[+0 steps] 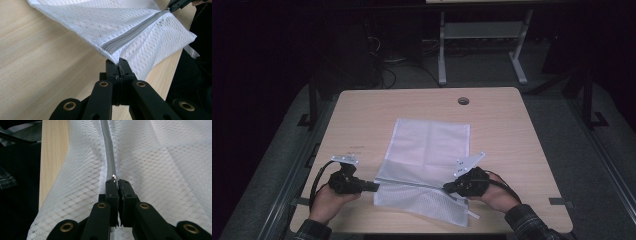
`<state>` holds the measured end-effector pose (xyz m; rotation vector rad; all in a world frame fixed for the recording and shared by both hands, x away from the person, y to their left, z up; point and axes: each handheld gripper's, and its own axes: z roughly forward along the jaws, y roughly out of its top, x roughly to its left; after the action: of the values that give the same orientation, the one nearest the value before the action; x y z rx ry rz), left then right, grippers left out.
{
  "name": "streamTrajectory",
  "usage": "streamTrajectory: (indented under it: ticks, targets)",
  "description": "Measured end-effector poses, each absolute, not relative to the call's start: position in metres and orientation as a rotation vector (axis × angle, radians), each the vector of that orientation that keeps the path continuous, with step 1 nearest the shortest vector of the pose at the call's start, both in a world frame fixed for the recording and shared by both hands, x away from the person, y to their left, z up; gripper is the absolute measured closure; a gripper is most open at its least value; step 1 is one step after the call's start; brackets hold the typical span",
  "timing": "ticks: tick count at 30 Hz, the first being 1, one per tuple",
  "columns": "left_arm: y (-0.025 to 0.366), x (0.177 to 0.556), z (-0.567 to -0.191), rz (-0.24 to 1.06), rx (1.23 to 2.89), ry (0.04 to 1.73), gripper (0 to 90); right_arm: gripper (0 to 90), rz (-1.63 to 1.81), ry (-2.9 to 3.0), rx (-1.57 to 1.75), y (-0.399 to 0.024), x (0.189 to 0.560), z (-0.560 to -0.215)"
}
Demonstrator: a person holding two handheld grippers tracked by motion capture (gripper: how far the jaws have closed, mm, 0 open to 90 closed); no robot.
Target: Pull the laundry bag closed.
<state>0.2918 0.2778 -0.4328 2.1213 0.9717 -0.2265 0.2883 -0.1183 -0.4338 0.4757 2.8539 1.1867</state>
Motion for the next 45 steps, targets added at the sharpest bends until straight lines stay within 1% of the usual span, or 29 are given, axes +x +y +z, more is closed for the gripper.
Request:
streamTrajectory:
  ticks: [45]
  targets:
    - [0.282, 0.291, -0.433, -0.224, 2.126, 0.988, 89.3, 86.6, 1.130, 2.859, 0.539, -0.147, 0.282, -0.439]
